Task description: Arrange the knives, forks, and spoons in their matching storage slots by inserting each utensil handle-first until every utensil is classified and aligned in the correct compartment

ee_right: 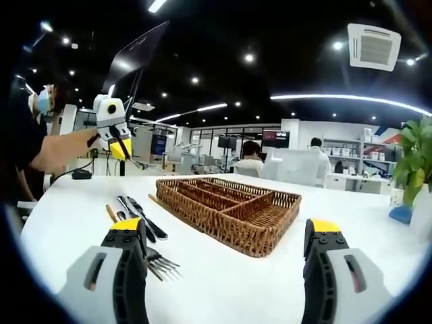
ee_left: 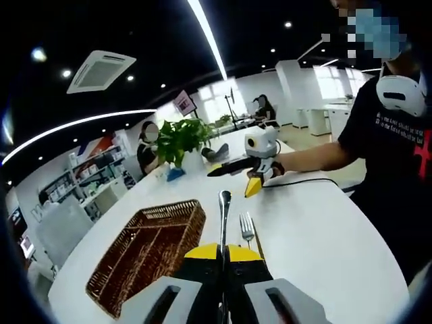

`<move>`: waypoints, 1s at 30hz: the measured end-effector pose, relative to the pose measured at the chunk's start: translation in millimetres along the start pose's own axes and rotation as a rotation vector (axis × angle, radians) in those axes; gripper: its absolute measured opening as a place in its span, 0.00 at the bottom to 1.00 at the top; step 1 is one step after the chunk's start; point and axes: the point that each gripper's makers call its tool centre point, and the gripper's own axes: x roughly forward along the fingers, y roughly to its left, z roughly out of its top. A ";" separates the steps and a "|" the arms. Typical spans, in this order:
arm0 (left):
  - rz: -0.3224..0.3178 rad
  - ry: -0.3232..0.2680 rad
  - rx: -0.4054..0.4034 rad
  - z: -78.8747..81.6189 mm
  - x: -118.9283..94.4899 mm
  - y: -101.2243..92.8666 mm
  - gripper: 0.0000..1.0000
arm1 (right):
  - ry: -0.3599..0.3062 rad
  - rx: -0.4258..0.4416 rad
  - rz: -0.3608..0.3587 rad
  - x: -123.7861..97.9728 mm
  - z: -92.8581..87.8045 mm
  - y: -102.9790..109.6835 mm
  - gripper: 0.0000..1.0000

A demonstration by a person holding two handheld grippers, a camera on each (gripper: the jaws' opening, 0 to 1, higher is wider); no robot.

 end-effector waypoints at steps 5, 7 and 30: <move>0.000 0.001 0.006 -4.3 4.4 8.7 0.00 | -0.002 0.006 0.001 0.4 0.6 0.7 1.00; 0.000 0.000 0.007 -6.7 5.7 14.3 0.00 | -0.004 0.014 -0.004 0.1 0.9 -0.8 1.00; -0.003 0.009 0.005 -23.9 16.8 70.8 0.00 | 0.012 0.047 -0.011 2.7 -8.7 -6.2 1.00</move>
